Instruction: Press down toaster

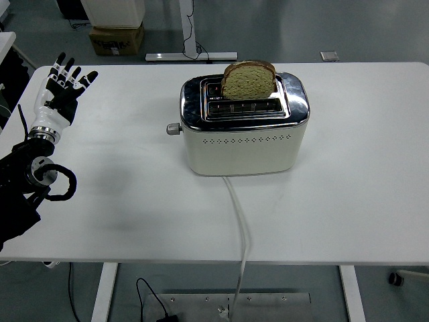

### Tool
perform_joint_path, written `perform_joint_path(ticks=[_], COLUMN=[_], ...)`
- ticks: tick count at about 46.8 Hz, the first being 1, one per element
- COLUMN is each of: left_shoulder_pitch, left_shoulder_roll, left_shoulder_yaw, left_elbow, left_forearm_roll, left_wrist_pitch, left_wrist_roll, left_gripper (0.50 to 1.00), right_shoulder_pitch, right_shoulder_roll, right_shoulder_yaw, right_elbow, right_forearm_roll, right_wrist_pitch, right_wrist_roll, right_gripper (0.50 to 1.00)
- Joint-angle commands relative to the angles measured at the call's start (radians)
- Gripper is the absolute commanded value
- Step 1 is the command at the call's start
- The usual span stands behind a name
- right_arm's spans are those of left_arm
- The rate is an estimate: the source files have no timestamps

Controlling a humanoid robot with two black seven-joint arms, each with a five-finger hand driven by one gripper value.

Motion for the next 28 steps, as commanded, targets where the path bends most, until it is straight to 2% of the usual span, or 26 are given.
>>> perform_joint_path(ticks=[1, 13, 22, 28], left_shoulder_pitch=[-0.001, -0.004, -0.001, -0.003], left_shoulder_roll=[0.002, 0.020, 0.029, 0.041], left_shoulder_yaw=[-0.001, 0.002, 0.005, 0.009], left_elbow=[0.001, -0.002, -0.004, -0.004], left_forearm_roll=[0.045, 0.140, 0.178, 0.325], left_wrist_pitch=[0.001, -0.005, -0.037, -0.039], left_wrist_roll=[0.000, 0.002, 0.002, 0.002], left_gripper=[1.000, 1.000, 1.000, 1.000], right_shoulder_pitch=[0.000, 0.000, 0.000, 0.000], right_shoulder_roll=[0.000, 0.000, 0.000, 0.000], right_shoulder_yaw=[0.000, 0.000, 0.000, 0.000], right_elbow=[0.000, 0.000, 0.000, 0.000], right_forearm_roll=[0.000, 0.000, 0.000, 0.000], right_wrist_pitch=[0.000, 0.000, 0.000, 0.000], right_wrist_roll=[0.000, 0.000, 0.000, 0.000], right_gripper=[0.998, 0.998, 0.998, 0.998])
